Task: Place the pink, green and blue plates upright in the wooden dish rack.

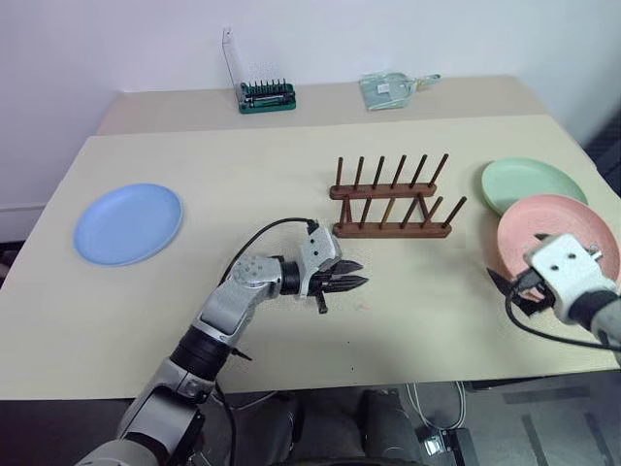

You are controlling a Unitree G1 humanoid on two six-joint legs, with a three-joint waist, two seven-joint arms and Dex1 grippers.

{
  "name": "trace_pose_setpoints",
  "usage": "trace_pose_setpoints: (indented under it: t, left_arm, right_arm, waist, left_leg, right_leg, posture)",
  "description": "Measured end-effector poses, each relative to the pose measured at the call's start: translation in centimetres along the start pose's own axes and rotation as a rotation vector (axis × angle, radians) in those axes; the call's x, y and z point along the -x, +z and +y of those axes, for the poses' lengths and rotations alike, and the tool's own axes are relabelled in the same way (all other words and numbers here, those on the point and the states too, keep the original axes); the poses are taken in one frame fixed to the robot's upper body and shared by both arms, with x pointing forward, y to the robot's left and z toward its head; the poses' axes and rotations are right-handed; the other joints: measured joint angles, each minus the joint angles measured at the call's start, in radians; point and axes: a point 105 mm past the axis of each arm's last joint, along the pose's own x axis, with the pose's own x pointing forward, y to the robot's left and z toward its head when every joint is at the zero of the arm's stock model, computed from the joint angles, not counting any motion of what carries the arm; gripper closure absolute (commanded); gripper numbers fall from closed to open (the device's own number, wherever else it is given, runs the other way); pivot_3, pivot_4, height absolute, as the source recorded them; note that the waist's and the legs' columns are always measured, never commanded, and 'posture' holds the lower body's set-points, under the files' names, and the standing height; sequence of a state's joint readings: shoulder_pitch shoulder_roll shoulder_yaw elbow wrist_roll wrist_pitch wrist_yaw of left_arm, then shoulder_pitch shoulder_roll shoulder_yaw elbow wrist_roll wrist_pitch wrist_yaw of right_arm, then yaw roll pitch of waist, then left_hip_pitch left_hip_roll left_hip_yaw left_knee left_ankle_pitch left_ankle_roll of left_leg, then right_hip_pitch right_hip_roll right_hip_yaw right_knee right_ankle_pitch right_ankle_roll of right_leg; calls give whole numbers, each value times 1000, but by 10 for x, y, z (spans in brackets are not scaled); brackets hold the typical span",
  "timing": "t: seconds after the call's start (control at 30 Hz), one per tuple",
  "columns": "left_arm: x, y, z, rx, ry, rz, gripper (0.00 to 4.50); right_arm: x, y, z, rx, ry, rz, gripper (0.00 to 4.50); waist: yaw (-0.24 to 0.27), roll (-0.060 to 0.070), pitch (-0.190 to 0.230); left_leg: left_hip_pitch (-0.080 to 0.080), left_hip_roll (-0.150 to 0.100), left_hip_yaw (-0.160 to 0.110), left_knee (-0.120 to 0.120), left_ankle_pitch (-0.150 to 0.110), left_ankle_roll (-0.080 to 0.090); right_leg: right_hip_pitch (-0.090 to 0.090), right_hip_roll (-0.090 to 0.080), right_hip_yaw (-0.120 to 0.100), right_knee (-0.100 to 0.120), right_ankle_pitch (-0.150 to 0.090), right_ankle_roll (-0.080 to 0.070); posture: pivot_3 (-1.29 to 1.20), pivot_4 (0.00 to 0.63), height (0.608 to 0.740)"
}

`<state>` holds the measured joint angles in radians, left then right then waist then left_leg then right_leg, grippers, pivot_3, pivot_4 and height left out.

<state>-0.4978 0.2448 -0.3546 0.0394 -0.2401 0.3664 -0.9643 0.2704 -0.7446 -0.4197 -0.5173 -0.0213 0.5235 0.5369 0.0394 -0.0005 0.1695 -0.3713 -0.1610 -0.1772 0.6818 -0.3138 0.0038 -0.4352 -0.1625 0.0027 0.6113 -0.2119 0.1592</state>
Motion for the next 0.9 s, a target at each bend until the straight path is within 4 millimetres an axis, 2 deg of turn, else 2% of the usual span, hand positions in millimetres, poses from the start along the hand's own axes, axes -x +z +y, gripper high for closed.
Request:
trace_pose_setpoints:
  t: [0.2, 0.23, 0.3, 0.4, 0.53, 0.67, 0.77, 0.83, 0.9]
  left_arm:
    - [-5, 14, -6, 10, -66, -47, 3296]
    - [-5, 15, -7, 11, -68, -53, 3296]
    - [-4, 20, -8, -2, -74, -64, 3296]
    - [-3, 26, -10, -27, -74, -76, 3296]
    - [0, 29, -10, -37, -59, -83, 3296]
    - [0, 25, -11, -25, -51, -80, 3296]
    - [1, 24, -11, -22, -47, -78, 3296]
    - [2, 23, -10, -20, -42, -75, 3296]
    - [3, 22, -8, -17, -35, -73, 3296]
  right_arm:
    - [-22, -19, 7, 29, -62, 57, 162]
    - [-26, -18, 6, 50, -79, 48, 390]
    - [-36, -18, 1, 91, -119, 50, 988]
    - [-43, -23, 0, 157, -147, 73, 2485]
    - [-41, -31, -1, 196, -161, 102, 4465]
    - [-31, -26, 3, 241, -134, 86, 4465]
    - [-20, -13, 2, 277, -111, 40, 4465]
    - [-7, 10, -10, 279, -108, -45, 4465]
    - [7, 40, -31, 271, -139, -150, 4465]
  waist:
    - [1, 0, 0]
    - [-1, 0, 0]
    - [0, 0, 0]
    - [4, 0, 0]
    - [2, 0, 0]
    - [2, 0, 0]
    - [2, 1, 0]
    - [2, 1, 0]
    - [0, 1, 1]
  left_leg:
    - [1, 0, 2, 0, 0, -1]
    - [1, 0, 3, 0, 0, -1]
    - [1, 1, 4, 0, 0, -1]
    - [1, 1, 4, 0, 0, -1]
    - [1, 1, 4, -1, 0, -1]
    - [1, 1, 5, -1, 0, -1]
    - [0, 1, 6, -1, 0, 0]
    - [0, 1, 7, -1, 0, 0]
    - [1, 2, 8, -1, 0, 0]
  right_leg:
    - [-1, 0, 2, 0, 0, 0]
    - [-1, 0, 3, 0, 0, 0]
    - [-1, 2, 5, 0, 0, 0]
    - [-1, 2, 6, 0, 0, 0]
    - [-2, 3, 8, 0, 0, 0]
    - [-3, 4, 9, 1, 0, 0]
    - [-4, 4, 10, 1, 0, 1]
    - [-4, 4, 11, 0, 1, 2]
    - [-3, 5, 12, 0, 1, 2]
  posture:
    - [0, 150, 740]
    - [0, 150, 740]
    - [0, 150, 740]
    - [0, 150, 740]
    - [0, 150, 740]
    - [0, 150, 740]
    - [0, 150, 740]
    - [0, 150, 740]
    - [0, 150, 740]
